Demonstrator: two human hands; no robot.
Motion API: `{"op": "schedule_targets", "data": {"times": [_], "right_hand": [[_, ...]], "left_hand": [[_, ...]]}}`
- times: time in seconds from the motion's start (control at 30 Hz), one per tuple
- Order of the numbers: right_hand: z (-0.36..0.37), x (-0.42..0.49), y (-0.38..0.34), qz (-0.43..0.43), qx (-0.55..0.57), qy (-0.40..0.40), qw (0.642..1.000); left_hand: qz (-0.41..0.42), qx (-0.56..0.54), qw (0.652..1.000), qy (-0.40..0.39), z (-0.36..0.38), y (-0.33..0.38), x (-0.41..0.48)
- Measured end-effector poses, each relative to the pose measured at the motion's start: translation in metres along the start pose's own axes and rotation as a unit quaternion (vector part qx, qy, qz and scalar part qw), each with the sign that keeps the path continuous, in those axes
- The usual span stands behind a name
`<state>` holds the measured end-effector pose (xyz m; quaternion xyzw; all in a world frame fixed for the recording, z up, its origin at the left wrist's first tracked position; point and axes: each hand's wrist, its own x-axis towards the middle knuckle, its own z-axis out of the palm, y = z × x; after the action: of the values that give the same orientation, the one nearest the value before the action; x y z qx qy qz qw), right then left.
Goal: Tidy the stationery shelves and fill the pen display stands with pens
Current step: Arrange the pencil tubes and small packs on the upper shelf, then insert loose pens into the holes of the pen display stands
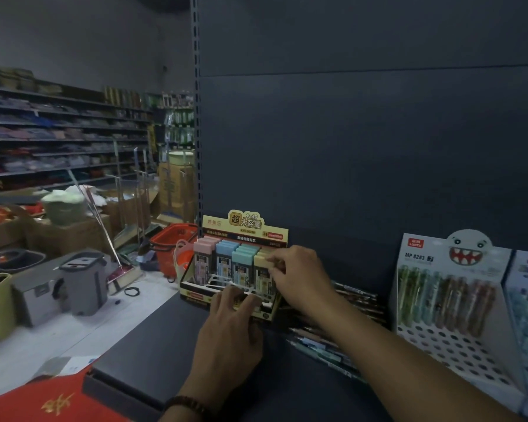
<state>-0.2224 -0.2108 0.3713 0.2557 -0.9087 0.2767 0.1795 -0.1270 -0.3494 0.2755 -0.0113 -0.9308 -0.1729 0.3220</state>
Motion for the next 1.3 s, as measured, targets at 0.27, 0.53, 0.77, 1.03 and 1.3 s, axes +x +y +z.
{"op": "schedule_targets", "data": {"times": [0.27,0.53,0.77,1.03,1.3], "right_hand": [[-0.062,-0.063,0.032,0.004,0.004,0.051,0.999],[-0.092,-0.181,0.096,0.077,-0.072,-0.013,0.994],[-0.084,-0.199,0.106,0.119,-0.09,-0.048,0.988],[-0.083,-0.205,0.1,0.116,-0.112,-0.062,0.985],[-0.08,-0.204,0.109,0.108,-0.085,-0.04,0.99]], "left_hand": [[0.01,-0.009,1.0,0.006,0.003,-0.005,0.0],[0.101,-0.078,0.992,0.011,0.004,-0.001,0.001],[0.155,-0.173,0.97,-0.066,0.02,0.077,-0.013],[0.132,-0.131,0.98,-0.069,0.024,0.084,-0.031],[0.096,-0.125,0.981,-0.114,0.026,0.086,-0.029]]}}
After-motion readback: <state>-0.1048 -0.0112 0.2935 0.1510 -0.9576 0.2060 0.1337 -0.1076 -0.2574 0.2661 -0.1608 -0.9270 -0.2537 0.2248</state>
